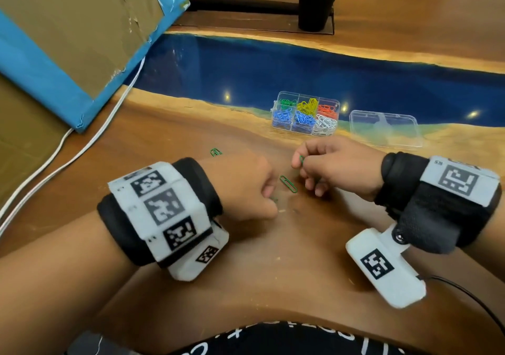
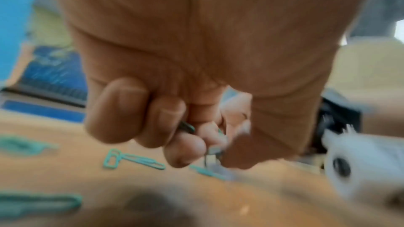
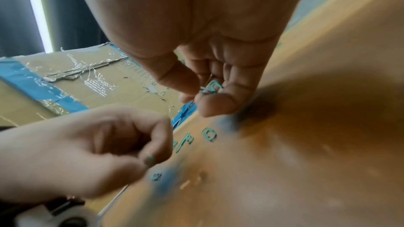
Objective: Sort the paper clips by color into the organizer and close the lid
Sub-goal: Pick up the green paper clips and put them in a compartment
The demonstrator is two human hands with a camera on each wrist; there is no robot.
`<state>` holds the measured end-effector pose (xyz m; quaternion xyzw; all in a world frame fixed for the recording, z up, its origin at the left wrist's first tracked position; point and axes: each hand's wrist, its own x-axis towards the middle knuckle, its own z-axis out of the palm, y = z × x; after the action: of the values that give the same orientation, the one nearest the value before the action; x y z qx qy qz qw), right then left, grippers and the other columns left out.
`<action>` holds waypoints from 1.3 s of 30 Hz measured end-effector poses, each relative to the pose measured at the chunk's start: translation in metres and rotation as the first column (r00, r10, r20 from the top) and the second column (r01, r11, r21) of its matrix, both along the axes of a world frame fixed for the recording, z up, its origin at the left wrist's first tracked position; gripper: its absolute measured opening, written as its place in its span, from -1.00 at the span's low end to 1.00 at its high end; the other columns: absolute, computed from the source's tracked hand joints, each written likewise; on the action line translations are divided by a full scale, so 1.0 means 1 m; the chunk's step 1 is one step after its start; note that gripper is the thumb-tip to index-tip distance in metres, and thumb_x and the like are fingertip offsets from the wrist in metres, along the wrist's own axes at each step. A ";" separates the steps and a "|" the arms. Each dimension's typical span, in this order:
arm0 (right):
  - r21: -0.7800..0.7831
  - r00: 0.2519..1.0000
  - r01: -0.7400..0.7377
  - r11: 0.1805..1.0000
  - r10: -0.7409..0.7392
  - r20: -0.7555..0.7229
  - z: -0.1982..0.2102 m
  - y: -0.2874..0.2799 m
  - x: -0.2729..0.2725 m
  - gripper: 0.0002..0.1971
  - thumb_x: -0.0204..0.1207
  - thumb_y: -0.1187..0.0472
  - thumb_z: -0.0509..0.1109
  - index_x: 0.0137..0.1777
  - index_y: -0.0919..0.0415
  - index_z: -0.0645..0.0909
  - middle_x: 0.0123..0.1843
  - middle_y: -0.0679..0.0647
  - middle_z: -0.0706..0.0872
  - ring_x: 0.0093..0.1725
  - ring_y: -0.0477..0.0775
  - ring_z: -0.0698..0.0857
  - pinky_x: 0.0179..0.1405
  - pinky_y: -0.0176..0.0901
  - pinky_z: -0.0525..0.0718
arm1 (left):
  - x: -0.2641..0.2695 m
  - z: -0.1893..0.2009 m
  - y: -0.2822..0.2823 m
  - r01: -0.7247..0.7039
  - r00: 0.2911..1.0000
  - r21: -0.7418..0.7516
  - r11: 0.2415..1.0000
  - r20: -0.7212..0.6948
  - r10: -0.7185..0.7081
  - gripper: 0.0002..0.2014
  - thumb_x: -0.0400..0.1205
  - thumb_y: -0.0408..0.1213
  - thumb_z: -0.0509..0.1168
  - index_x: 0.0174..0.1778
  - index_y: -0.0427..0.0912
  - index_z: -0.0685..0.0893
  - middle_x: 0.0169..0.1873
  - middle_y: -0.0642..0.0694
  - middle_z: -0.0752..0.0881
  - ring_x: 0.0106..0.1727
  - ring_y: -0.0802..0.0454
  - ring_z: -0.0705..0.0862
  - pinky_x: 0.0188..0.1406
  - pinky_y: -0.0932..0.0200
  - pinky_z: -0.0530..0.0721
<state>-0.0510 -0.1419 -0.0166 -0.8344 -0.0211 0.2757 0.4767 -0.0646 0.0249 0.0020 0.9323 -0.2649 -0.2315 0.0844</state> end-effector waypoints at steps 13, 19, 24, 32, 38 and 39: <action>-0.649 0.887 -0.264 0.713 0.444 0.127 0.014 0.026 0.001 -0.89 0.47 0.02 0.38 -0.19 0.02 0.59 -0.16 -0.04 0.69 -0.13 0.03 0.64 -0.12 -0.17 0.59 | 0.010 -0.001 0.050 -0.462 0.868 -0.399 0.792 -0.386 0.312 -0.91 0.52 -0.37 0.26 -0.17 -0.07 0.57 -0.54 0.10 0.52 -0.59 0.19 0.40 -0.55 0.33 0.42; -0.720 0.847 -0.315 0.619 0.525 0.081 0.020 0.031 -0.002 -0.81 0.51 0.07 0.25 -0.22 0.13 0.61 -0.20 0.06 0.68 -0.09 0.16 0.66 -0.14 -0.09 0.62 | 0.012 -0.003 0.058 -0.153 0.988 0.033 0.988 0.028 0.152 -0.89 0.49 -0.15 0.37 -0.08 0.07 0.65 -0.48 0.08 0.53 -0.36 0.18 0.53 -0.31 0.22 0.48; -0.551 0.951 -0.230 0.802 0.305 0.046 0.023 0.015 0.010 -0.66 0.60 0.08 0.09 -0.42 0.10 0.37 -0.41 0.01 0.44 -0.32 0.09 0.44 -0.38 -0.19 0.38 | 0.012 -0.003 0.052 -0.133 0.990 0.101 0.986 0.068 0.127 -0.97 0.50 -0.17 0.33 -0.22 0.02 0.68 -0.47 0.14 0.51 -0.37 0.23 0.50 -0.40 0.29 0.40; -0.038 0.991 0.128 0.991 -0.130 -0.041 0.029 -0.012 0.040 -0.72 0.66 0.07 0.19 -0.29 0.11 0.40 -0.49 0.03 0.41 -0.56 -0.03 0.37 -0.72 -0.37 0.34 | 0.013 -0.004 0.044 -0.136 0.989 0.142 0.980 -0.029 0.142 -0.93 0.42 -0.18 0.38 -0.33 -0.03 0.62 -0.47 0.11 0.55 -0.37 0.16 0.53 -0.40 0.26 0.46; -0.014 0.965 0.260 0.965 -0.261 -0.014 0.049 0.003 0.078 -0.79 0.69 0.17 0.17 -0.14 0.20 0.51 -0.34 0.08 0.53 -0.44 -0.06 0.51 -0.63 -0.39 0.61 | 0.011 -0.001 0.044 -0.124 0.991 0.118 0.985 -0.041 0.129 -0.86 0.42 -0.20 0.35 -0.39 -0.04 0.52 -0.43 0.04 0.59 -0.33 0.03 0.57 -0.33 0.10 0.58; -0.016 0.959 0.282 0.959 -0.282 -0.013 0.051 0.007 0.084 -0.79 0.69 0.16 0.17 -0.14 0.21 0.52 -0.31 0.10 0.55 -0.40 -0.05 0.55 -0.53 -0.37 0.67 | 0.011 0.000 0.045 -0.127 0.991 0.095 0.987 -0.040 0.131 -0.85 0.42 -0.20 0.35 -0.39 -0.05 0.49 -0.43 0.03 0.58 -0.33 0.01 0.56 -0.32 0.08 0.57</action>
<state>0.0331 -0.1345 0.0344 -0.8300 0.1037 0.2114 0.5056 -0.0535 0.0694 0.0018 0.9448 -0.1908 -0.2590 0.0620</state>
